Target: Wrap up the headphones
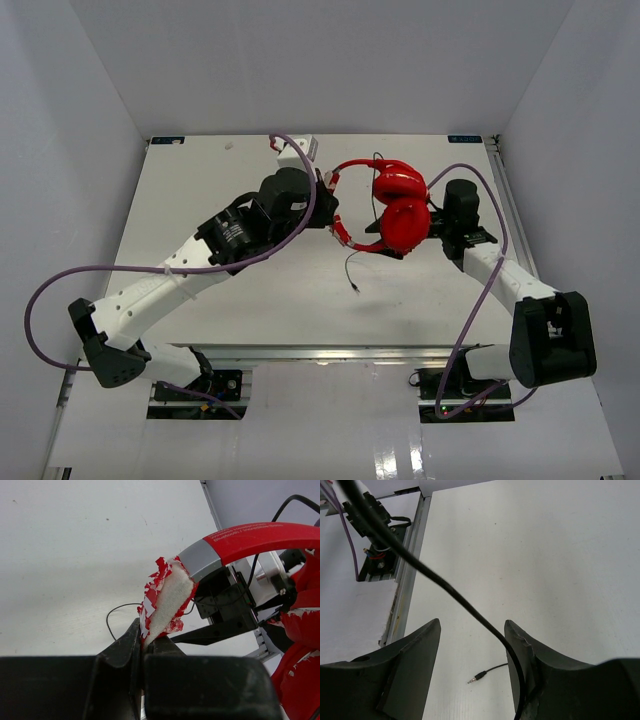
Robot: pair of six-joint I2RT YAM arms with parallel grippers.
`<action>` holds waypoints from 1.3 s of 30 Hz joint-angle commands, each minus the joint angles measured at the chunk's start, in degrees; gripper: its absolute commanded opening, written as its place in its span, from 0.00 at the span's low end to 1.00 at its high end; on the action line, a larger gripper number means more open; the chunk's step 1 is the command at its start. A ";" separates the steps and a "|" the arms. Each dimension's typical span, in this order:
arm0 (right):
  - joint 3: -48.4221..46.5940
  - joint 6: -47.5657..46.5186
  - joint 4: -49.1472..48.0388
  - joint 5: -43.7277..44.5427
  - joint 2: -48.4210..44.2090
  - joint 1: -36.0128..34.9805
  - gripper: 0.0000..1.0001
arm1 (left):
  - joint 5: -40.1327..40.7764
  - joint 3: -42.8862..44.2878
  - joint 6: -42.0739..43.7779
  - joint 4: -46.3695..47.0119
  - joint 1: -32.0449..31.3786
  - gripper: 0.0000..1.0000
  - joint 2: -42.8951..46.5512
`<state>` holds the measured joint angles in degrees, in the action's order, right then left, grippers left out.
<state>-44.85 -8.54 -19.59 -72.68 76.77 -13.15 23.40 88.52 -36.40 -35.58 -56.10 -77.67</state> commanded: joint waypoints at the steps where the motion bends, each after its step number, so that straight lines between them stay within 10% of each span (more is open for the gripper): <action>1: 1.26 -7.06 4.89 -2.57 -2.86 -0.12 0.61 | 3.80 3.50 -3.32 3.84 -0.22 0.00 2.94; 39: 3.89 -25.04 33.08 7.75 -17.39 -0.30 0.33 | 13.96 4.32 -6.32 3.59 1.06 0.00 2.19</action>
<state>-41.22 -31.89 10.78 -66.59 61.29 -13.21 36.21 91.88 -39.82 -35.83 -55.62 -77.67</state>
